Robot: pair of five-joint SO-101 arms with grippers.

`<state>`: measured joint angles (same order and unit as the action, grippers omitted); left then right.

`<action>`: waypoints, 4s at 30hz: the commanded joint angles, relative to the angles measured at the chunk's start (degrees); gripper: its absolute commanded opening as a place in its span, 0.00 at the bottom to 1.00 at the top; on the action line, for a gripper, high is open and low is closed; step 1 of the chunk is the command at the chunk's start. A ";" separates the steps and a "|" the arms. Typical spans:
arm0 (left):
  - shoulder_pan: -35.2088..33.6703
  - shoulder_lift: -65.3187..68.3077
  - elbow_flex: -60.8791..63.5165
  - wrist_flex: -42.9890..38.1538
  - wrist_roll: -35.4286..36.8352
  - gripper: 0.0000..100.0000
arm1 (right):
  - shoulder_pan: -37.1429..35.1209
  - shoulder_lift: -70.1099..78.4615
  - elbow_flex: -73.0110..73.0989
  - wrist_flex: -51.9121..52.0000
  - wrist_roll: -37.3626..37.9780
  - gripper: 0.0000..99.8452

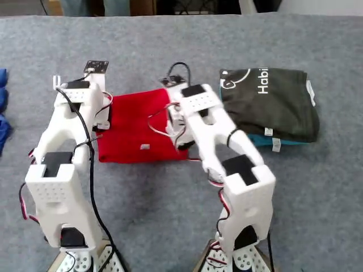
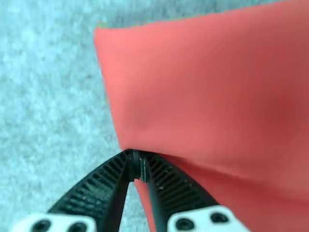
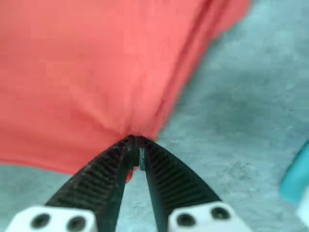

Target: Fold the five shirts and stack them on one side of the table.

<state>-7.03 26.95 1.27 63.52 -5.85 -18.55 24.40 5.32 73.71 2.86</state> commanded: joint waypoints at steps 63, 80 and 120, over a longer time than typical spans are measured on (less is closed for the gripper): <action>-2.95 -60.13 30.02 15.65 -1.32 0.03 | 2.55 44.88 -101.05 26.90 4.66 0.02; 3.91 -33.05 41.45 -6.68 3.87 0.03 | 2.64 53.05 -101.05 23.03 4.66 0.02; -3.12 1.32 -14.46 0.26 -1.85 0.03 | -0.88 -7.34 -28.44 26.11 -13.01 0.02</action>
<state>-9.67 24.92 -7.87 64.57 -6.46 -18.02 23.25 -30.46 100.88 -8.13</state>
